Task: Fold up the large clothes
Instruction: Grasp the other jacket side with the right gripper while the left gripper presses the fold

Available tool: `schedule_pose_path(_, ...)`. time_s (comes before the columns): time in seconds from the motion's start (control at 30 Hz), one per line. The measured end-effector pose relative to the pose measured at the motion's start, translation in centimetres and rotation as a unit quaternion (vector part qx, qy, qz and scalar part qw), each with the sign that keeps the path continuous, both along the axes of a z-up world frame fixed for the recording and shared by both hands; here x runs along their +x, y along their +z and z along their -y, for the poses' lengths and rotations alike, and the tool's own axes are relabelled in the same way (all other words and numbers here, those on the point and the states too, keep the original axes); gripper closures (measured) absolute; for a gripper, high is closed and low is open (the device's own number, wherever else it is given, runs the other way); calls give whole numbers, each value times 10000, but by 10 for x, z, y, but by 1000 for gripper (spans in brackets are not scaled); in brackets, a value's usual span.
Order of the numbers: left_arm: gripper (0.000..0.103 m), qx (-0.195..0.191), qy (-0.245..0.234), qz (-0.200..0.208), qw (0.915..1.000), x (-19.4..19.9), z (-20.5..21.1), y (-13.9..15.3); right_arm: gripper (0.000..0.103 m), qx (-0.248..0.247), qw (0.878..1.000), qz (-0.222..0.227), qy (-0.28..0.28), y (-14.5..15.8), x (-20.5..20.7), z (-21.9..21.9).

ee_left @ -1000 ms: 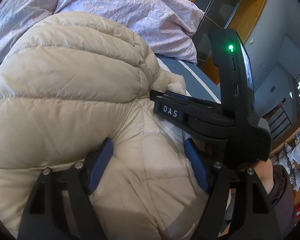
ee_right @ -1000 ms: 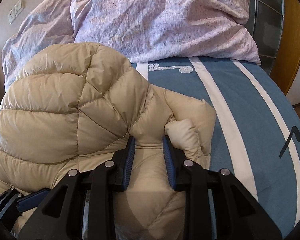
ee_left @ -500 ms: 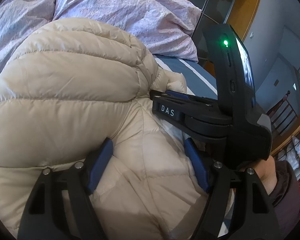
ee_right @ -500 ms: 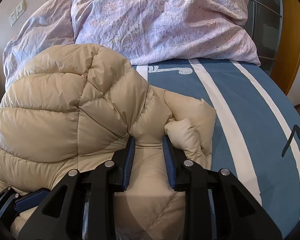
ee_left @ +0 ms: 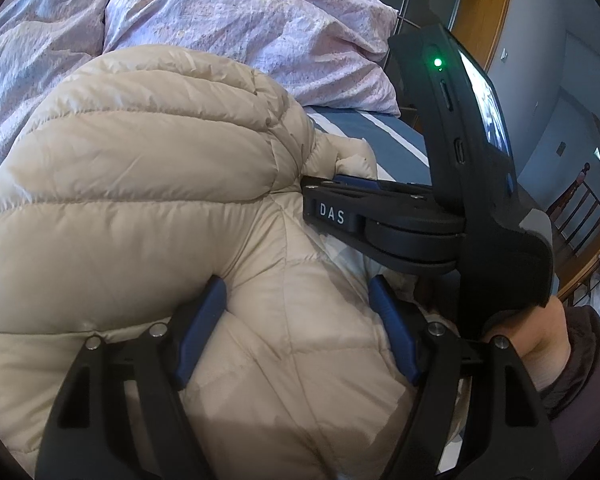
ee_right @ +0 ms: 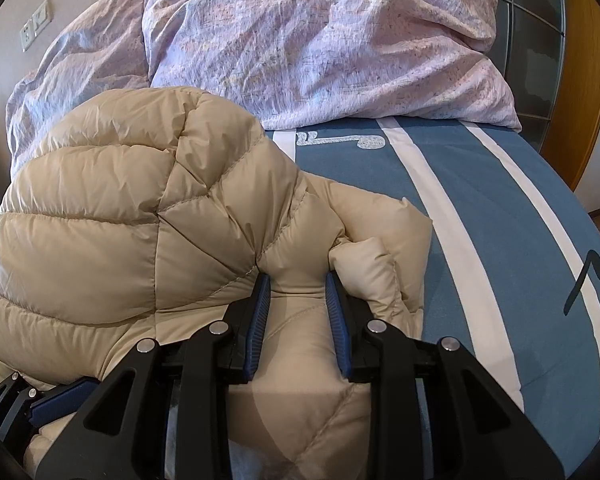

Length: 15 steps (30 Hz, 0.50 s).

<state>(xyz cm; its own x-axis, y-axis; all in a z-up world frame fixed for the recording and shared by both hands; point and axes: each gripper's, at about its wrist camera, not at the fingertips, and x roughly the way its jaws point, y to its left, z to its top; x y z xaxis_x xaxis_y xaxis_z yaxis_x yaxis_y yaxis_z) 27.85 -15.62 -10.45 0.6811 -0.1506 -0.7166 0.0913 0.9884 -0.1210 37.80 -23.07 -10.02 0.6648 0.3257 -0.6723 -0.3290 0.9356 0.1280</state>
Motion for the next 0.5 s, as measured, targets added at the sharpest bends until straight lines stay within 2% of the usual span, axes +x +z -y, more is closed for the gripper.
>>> schedule_pose_path(0.3,30,146,-23,31,9999,-3,3,-2,74,57,10000,-16,11,0,1,3)
schedule_pose_path(0.5,30,443,-66,54,9990,-5,10,-4,74,68,10000,-21,8,0,2,2)
